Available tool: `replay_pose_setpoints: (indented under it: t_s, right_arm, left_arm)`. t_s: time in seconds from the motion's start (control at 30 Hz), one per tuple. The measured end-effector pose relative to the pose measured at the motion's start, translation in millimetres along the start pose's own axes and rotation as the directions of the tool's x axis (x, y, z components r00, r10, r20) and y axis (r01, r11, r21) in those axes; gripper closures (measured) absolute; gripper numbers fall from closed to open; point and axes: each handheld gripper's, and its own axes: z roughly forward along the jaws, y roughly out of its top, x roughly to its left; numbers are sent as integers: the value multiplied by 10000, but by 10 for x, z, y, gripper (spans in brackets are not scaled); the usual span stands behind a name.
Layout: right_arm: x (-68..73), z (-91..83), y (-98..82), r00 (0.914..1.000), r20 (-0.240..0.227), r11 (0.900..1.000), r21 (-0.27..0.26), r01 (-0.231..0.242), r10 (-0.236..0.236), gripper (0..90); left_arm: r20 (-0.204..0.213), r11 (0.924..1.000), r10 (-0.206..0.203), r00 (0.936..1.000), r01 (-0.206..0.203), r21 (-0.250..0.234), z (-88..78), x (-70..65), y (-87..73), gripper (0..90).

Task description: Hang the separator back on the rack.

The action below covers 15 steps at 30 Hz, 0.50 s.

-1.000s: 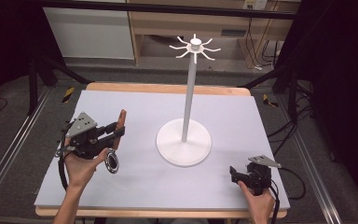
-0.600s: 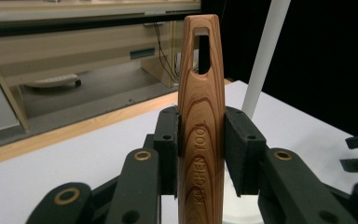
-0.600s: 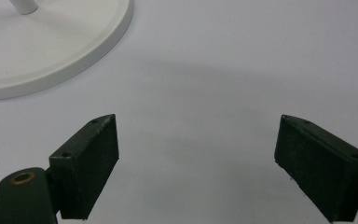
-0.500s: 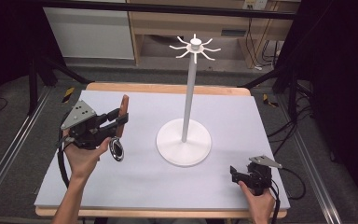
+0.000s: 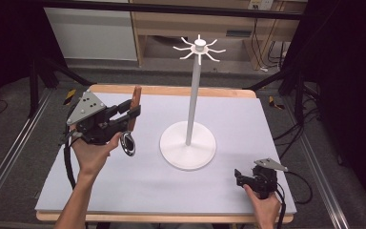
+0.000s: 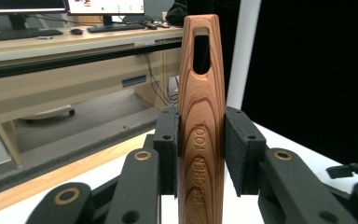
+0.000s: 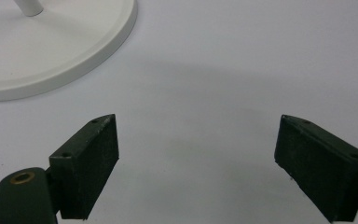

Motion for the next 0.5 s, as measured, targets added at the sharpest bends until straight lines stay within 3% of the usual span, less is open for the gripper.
replay_pose_setpoints:
  t_s: [0.23,0.5]
  right_arm:
    - [5,15,4,9999,68,9999,36,140,-140,139]
    - [-3,12,4,9999,98,10000,57,29,-29,139]
  left_arm:
    - [-36,9986,504,9987,-505,-132,39,-87,157,674]
    - [268,9997,110,9996,-104,-209,112,-64,281,674]
